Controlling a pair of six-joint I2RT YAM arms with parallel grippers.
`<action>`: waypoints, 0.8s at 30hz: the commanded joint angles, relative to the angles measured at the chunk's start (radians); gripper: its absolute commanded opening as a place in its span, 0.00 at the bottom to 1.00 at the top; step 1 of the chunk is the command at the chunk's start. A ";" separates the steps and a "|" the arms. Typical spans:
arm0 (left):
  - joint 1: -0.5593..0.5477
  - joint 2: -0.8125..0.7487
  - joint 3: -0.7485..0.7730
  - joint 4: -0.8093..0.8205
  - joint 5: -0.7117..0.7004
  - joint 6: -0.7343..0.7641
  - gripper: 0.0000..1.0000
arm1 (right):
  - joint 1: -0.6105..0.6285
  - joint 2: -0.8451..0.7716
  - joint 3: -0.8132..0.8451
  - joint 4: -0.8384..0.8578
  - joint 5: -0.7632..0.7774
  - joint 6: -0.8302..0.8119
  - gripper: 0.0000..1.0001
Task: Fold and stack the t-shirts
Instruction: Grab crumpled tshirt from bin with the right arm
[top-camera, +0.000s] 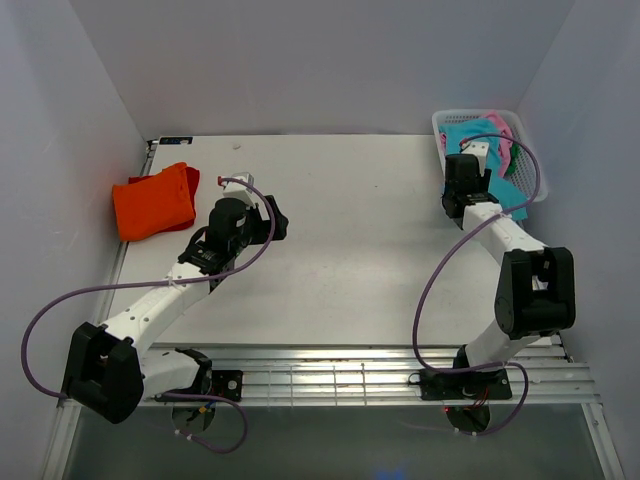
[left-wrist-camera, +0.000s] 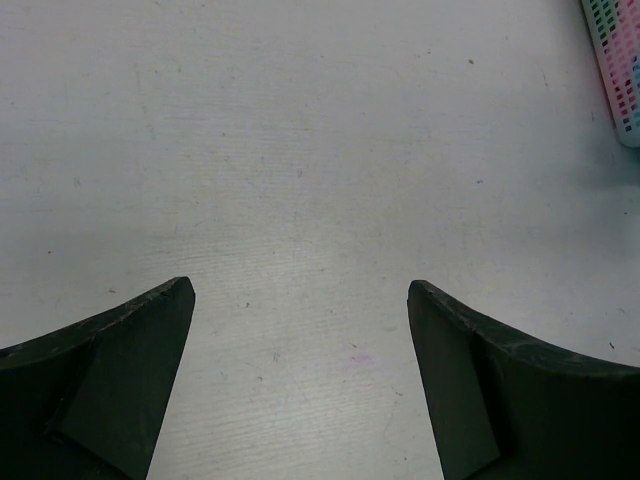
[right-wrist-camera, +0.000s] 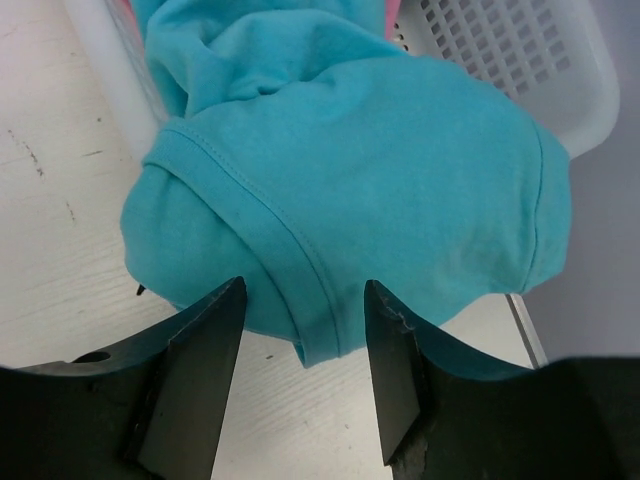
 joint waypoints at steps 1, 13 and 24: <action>-0.003 -0.018 0.001 0.024 0.013 0.010 0.98 | -0.005 -0.089 -0.033 -0.017 0.011 0.040 0.57; -0.003 -0.028 -0.009 0.028 0.036 0.010 0.98 | -0.005 -0.086 -0.083 -0.034 0.001 0.073 0.57; -0.003 -0.046 -0.009 0.022 0.021 0.016 0.98 | -0.047 0.053 0.010 -0.031 0.024 0.062 0.56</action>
